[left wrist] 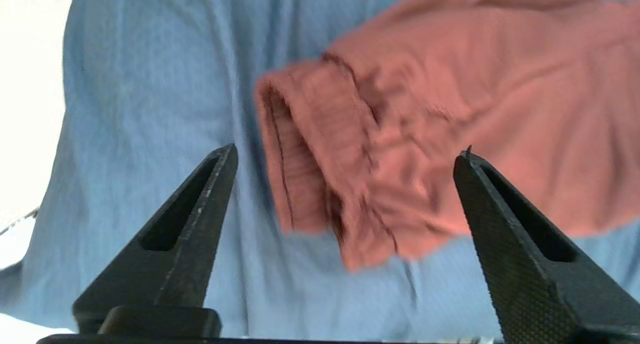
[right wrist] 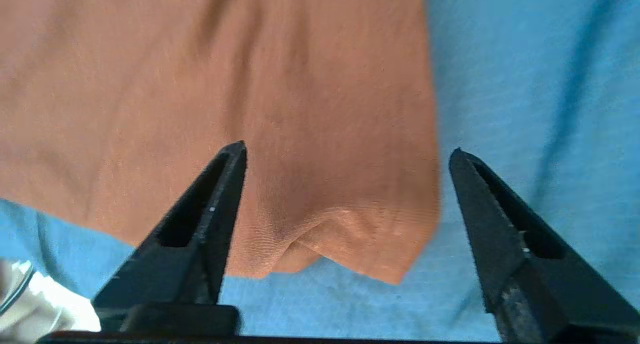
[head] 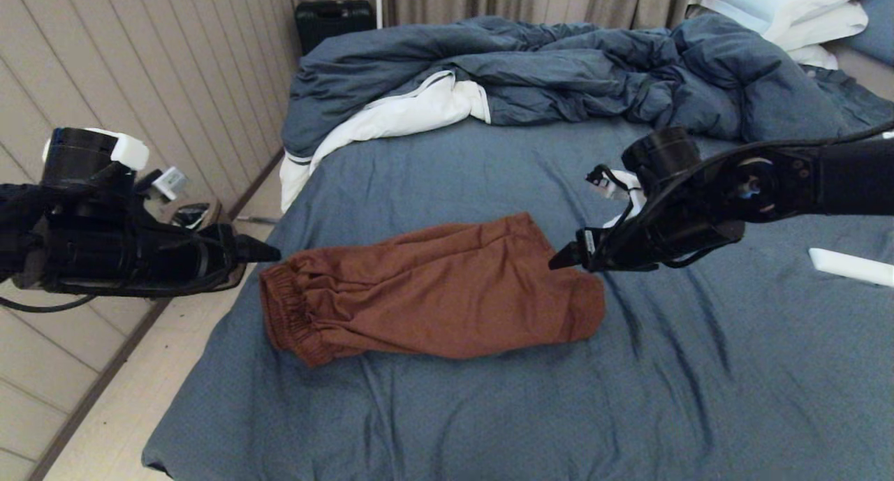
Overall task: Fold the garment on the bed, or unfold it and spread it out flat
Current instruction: Fold the brown shorts
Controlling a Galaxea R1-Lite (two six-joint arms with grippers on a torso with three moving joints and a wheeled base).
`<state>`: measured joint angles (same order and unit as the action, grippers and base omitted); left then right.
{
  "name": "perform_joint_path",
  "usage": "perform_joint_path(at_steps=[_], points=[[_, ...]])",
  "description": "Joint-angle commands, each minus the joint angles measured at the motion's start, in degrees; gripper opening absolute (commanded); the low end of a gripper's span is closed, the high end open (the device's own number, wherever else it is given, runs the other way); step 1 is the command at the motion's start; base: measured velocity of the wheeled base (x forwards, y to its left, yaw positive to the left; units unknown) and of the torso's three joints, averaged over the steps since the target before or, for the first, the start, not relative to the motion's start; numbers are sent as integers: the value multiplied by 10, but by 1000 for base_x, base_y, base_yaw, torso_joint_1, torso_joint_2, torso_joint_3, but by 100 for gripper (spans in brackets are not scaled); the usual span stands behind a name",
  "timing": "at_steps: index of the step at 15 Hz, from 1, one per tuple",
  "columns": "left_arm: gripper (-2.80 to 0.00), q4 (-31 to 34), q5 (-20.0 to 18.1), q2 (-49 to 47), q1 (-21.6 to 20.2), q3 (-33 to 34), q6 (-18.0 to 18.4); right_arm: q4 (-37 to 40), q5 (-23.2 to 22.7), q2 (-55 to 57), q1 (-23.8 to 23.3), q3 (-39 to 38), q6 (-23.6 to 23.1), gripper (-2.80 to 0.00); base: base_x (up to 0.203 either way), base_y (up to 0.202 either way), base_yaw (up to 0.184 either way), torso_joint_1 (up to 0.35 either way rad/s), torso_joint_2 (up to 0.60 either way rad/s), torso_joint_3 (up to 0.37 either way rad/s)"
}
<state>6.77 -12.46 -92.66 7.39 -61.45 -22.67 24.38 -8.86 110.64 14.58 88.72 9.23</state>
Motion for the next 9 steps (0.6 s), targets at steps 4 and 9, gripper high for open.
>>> perform_joint_path(at_steps=[4, 9], points=[[0, -29, -6, -51, 1, 12, -2, 23, -15, 47, 18, 9, 5, 0, 0, 0, 0, 0, 0, 0], [0, -34, -36, -116, 4, -3, 1, 23, -15, 62, 25, 7, 9, 0, 0, 0, 0, 0, 0, 0]])
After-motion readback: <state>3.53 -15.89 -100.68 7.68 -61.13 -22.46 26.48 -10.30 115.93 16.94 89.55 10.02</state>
